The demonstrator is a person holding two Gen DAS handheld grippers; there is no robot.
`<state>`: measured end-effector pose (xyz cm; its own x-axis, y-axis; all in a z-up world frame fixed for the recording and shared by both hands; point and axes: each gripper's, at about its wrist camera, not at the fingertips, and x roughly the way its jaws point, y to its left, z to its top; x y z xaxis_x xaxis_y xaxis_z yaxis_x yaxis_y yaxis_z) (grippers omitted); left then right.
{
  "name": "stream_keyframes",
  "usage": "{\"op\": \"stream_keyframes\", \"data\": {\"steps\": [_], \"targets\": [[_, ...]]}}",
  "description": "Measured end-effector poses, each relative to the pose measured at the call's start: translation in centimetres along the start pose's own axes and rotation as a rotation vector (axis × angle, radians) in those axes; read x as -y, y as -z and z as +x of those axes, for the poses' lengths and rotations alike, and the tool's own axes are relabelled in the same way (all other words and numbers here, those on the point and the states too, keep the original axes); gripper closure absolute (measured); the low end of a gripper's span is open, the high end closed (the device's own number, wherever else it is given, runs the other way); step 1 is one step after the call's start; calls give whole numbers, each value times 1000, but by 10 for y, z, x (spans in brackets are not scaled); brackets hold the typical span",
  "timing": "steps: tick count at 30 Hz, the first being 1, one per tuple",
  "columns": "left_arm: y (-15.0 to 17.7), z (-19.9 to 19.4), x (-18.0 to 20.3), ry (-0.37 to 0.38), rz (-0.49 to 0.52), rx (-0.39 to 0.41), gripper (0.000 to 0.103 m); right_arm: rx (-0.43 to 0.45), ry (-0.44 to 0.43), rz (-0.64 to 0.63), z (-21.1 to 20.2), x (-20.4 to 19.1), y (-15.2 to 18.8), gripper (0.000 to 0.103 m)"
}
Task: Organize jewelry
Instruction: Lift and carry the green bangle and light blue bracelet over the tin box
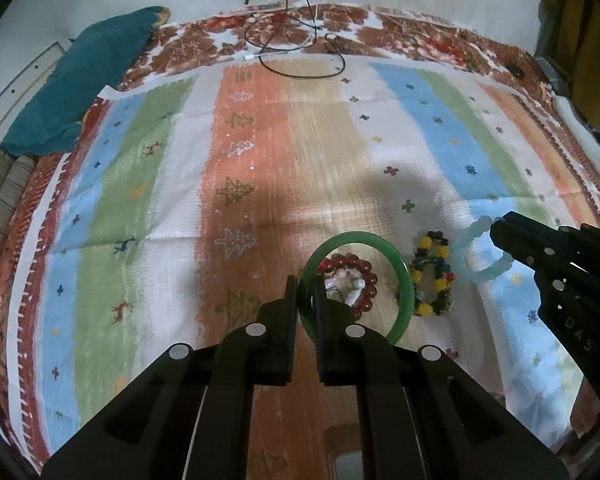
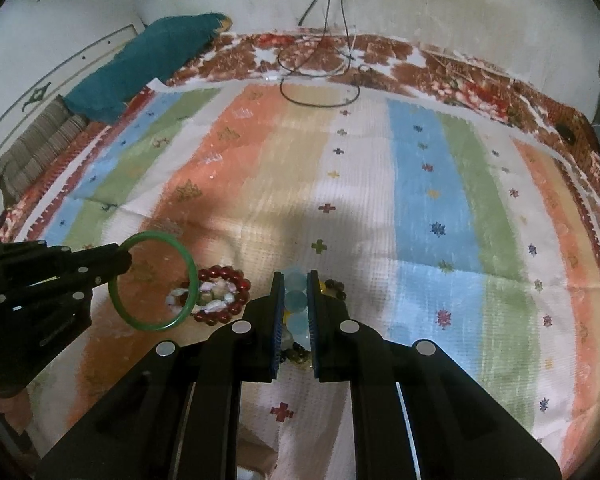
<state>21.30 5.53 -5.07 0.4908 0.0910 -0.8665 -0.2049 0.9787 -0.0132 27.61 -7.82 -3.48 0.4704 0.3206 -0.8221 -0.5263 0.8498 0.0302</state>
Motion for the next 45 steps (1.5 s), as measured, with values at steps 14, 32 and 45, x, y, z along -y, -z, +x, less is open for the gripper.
{"op": "stream_keyframes", "data": {"steps": [14,32,45], "targets": [[24,-41,2,24,-7,58,96,61,-19,-14,-38,-12,14,91],[53,-75,1,48,-23,93,96,112,-26,-44,-78,-27,35,91],[75,-90,5,48,-14,104,96,119,-50,-42,-100,-32,54,91]]}}
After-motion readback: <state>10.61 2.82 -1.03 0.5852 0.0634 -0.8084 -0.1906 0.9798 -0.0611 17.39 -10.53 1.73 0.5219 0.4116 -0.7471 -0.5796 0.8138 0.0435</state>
